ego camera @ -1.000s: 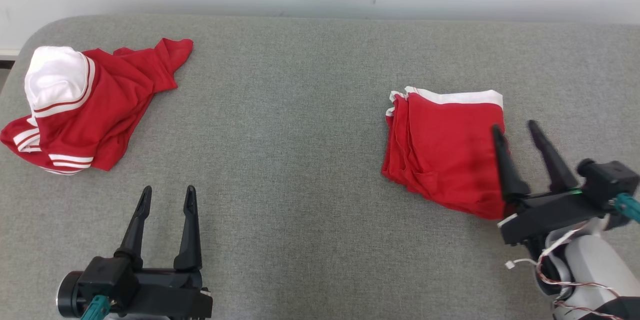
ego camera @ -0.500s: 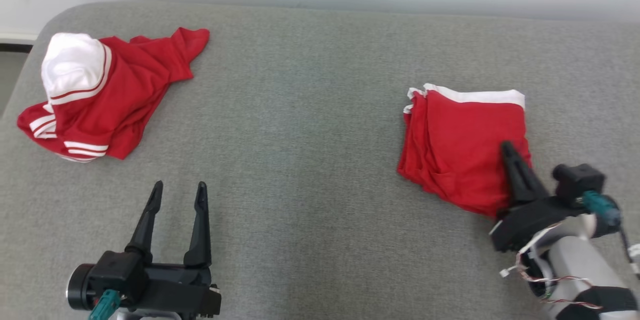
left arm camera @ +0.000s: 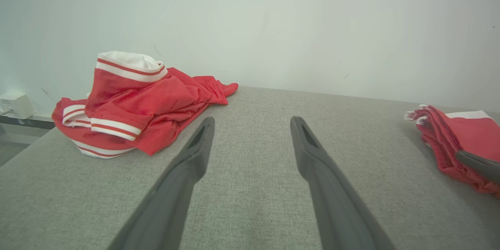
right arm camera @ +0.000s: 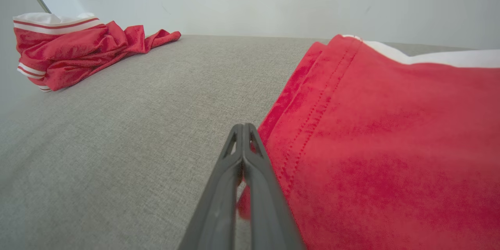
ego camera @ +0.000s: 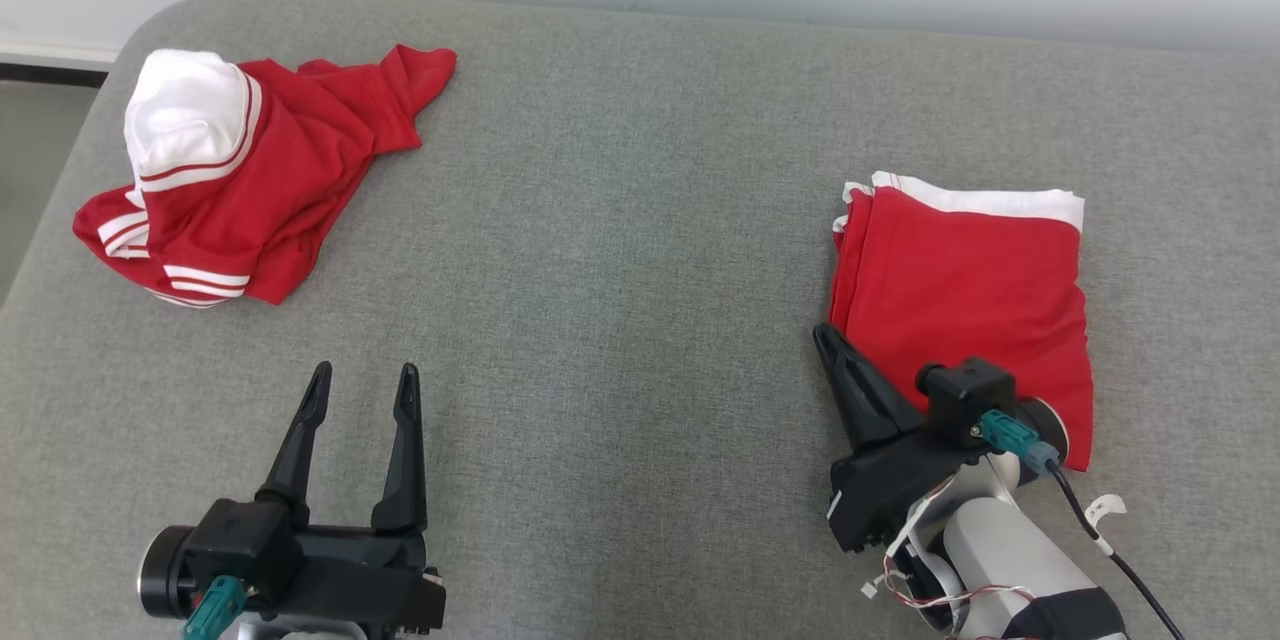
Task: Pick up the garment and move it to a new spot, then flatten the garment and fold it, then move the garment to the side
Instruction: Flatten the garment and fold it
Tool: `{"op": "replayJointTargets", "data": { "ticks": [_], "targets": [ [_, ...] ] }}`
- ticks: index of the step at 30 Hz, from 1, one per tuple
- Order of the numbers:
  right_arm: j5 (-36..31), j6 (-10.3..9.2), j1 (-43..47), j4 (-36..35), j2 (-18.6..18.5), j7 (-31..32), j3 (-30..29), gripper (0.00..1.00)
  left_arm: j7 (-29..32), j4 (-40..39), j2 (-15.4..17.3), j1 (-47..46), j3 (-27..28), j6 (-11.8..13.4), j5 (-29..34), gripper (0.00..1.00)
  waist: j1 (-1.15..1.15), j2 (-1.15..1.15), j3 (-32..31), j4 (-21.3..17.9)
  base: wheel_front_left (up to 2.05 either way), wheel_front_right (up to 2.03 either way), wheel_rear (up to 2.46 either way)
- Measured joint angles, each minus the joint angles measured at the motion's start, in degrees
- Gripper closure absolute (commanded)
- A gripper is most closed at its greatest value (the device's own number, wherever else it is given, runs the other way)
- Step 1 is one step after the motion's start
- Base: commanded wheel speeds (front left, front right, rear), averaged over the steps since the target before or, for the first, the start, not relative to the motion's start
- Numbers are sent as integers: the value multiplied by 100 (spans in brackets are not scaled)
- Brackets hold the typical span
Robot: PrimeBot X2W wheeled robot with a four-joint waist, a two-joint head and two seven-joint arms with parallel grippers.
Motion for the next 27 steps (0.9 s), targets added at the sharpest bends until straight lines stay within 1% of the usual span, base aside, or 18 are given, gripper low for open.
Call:
{"op": "replayJointTargets", "data": {
  "ticks": [4, 5, 8, 14, 19, 27],
  "targets": [
    [-1, 0, 38, -363, 30, 0, -103, 100, -1, 8, -1, 4, 31, 0, 34, 0, 0, 0, -56, -43, 0, 0, 0],
    [-1, 0, 87, -620, 7, -1, -235, 100, -1, 2, 2, 13, 71, 0, 57, 0, 0, 0, -85, -92, 0, 0, 0],
    [-31, 0, 215, -1049, -91, -2, -448, 100, 0, 7, 12, 41, 99, 0, 70, 0, 0, 0, -136, -191, 0, 0, 0],
    [-133, 0, 644, -1723, -276, -11, -1021, 100, -1, 11, 56, 69, 121, 0, 83, 0, 0, 0, -269, -440, 0, 0, 0],
    [-188, 0, 1049, -2109, -320, -12, -1483, 100, -1, 10, 98, 133, 194, 0, 87, 0, 0, 0, -384, -668, 0, 0, 0],
    [-325, 0, 1714, -2429, -263, -13, -1840, 100, 0, 10, 216, 371, 460, 0, 85, 0, -1, 0, -596, -955, 0, 0, 0]
  ]
}}
